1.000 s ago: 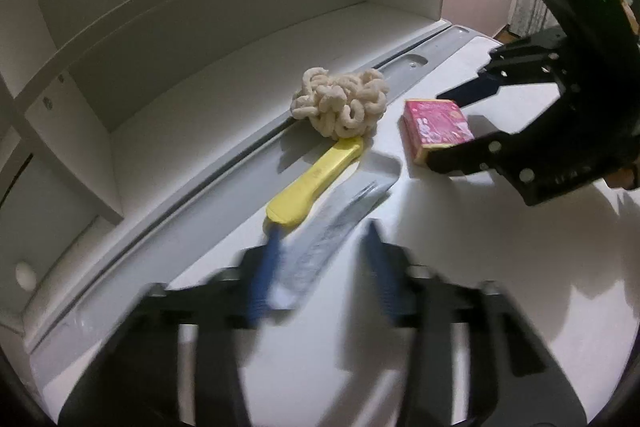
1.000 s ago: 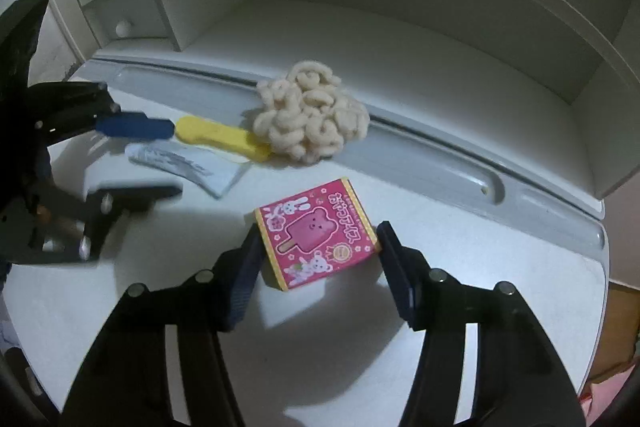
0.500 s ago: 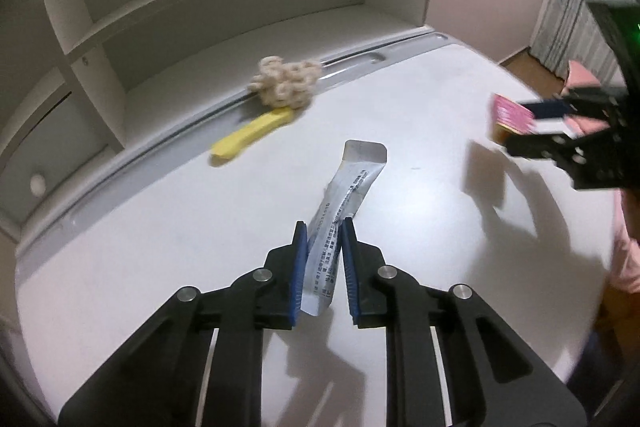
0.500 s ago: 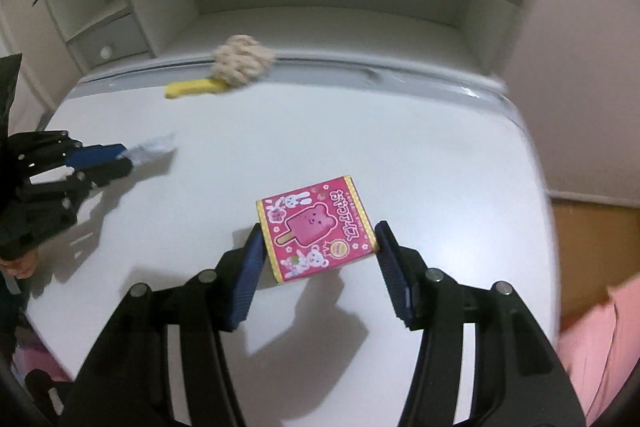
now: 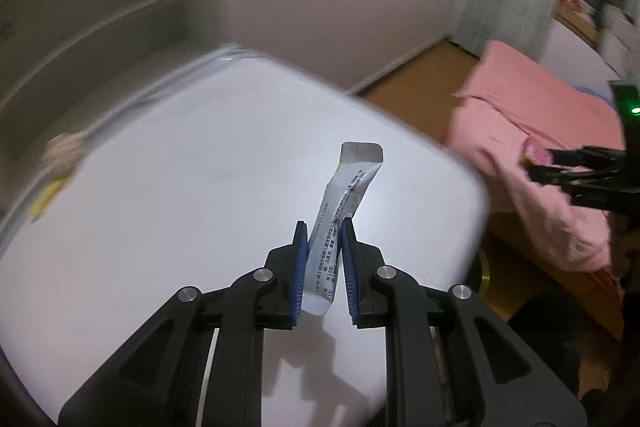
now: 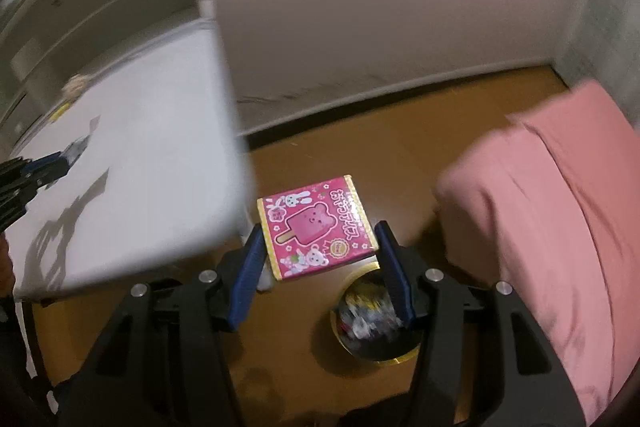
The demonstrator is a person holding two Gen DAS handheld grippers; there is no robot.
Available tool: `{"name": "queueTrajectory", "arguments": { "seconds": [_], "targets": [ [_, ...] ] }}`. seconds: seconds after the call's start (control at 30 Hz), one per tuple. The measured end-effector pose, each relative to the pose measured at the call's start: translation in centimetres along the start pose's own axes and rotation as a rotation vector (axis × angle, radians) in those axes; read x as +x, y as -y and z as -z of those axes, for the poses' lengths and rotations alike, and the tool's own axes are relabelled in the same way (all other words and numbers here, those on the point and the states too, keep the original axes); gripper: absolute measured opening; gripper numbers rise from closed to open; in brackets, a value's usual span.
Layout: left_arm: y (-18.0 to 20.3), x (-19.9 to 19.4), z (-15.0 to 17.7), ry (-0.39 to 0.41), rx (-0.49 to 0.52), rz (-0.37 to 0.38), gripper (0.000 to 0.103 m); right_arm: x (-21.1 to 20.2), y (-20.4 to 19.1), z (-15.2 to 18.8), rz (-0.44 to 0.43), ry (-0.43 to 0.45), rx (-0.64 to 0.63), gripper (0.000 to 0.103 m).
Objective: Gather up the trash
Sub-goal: 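Carry the pink box and sachet over the black bin and open both tools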
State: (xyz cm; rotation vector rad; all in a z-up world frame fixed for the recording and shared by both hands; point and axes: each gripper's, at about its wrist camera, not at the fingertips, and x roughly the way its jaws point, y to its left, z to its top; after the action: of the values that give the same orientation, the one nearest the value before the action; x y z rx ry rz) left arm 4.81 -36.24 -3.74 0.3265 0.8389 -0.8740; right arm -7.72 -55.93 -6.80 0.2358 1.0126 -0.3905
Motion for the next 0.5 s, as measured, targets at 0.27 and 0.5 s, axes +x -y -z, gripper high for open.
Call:
{"name": "queueTrajectory", "arguments": {
  "seconds": [0.27, 0.5],
  "targets": [
    [12.6, 4.9, -1.5, -0.028, 0.159, 0.141, 0.016, 1.7, 10.0, 7.2, 0.069, -0.051, 0.205, 0.054],
    [19.8, 9.5, -0.2, -0.059, 0.251, 0.203, 0.016, 5.9, 13.7, 12.1, 0.066, -0.119, 0.317, 0.054]
  ]
}}
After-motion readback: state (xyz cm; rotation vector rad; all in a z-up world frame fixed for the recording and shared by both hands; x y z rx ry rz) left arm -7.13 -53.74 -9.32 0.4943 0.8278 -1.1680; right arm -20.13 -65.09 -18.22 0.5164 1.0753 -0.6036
